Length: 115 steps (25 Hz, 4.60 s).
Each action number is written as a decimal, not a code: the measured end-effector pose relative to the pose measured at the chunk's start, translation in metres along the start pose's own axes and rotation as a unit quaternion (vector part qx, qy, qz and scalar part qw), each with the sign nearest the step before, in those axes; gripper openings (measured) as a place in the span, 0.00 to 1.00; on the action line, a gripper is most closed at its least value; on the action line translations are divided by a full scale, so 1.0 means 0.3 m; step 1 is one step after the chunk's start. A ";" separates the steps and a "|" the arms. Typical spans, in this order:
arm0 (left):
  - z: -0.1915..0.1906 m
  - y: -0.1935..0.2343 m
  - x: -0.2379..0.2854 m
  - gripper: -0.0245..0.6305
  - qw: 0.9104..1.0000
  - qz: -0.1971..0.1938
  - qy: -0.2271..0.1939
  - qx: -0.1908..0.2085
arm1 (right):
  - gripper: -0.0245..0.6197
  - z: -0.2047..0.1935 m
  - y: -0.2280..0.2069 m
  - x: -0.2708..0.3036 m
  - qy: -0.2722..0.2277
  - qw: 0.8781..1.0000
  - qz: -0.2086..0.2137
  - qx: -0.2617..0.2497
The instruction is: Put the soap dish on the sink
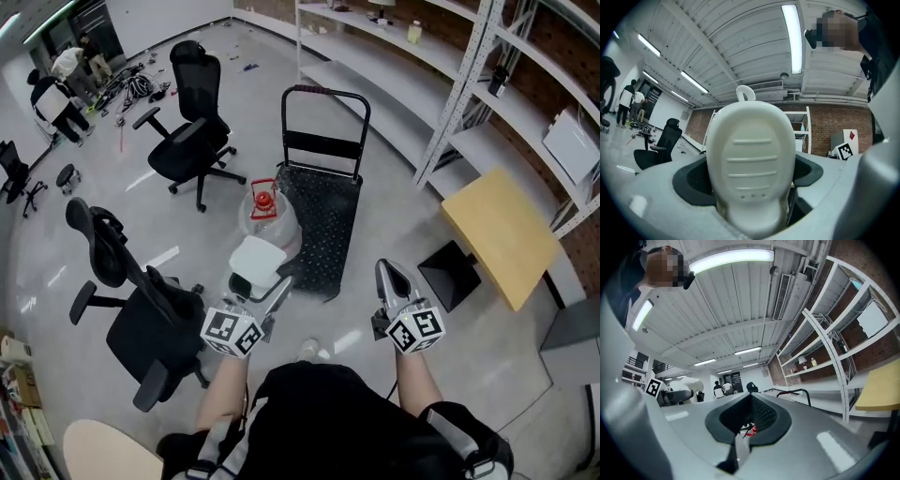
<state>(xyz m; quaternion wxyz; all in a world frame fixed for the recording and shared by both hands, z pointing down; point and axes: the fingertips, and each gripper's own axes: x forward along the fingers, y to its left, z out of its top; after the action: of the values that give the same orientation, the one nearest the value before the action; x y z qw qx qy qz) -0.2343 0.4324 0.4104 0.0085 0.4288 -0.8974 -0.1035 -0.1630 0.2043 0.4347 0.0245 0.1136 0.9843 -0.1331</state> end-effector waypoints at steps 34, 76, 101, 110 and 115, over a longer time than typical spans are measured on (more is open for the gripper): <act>-0.156 -0.324 0.677 0.75 0.952 -0.299 0.052 -0.034 | 0.05 0.146 -0.373 -0.327 -0.076 0.953 -0.291 -0.043; -0.410 -1.386 1.292 0.75 0.906 -0.414 0.069 -0.053 | 0.05 0.415 -1.169 -1.137 -0.128 0.886 -0.442 -0.056; -0.548 -1.649 1.817 0.75 0.881 -0.459 0.096 -0.055 | 0.05 0.559 -1.577 -1.130 -0.117 0.847 -0.513 -0.077; -0.601 -1.645 1.966 0.75 0.875 -0.467 0.119 -0.053 | 0.05 0.559 -1.705 -1.075 -0.113 0.838 -0.529 -0.069; -0.630 -1.662 2.028 0.75 0.872 -0.470 0.128 -0.048 | 0.05 0.543 -1.762 -1.069 -0.107 0.834 -0.537 -0.061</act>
<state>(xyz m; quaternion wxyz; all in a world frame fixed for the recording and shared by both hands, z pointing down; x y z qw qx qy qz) -0.2165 -0.3753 0.4543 0.0941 0.8085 -0.5751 -0.0823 0.0302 -0.4050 0.4386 0.0610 -0.4496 0.8879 -0.0759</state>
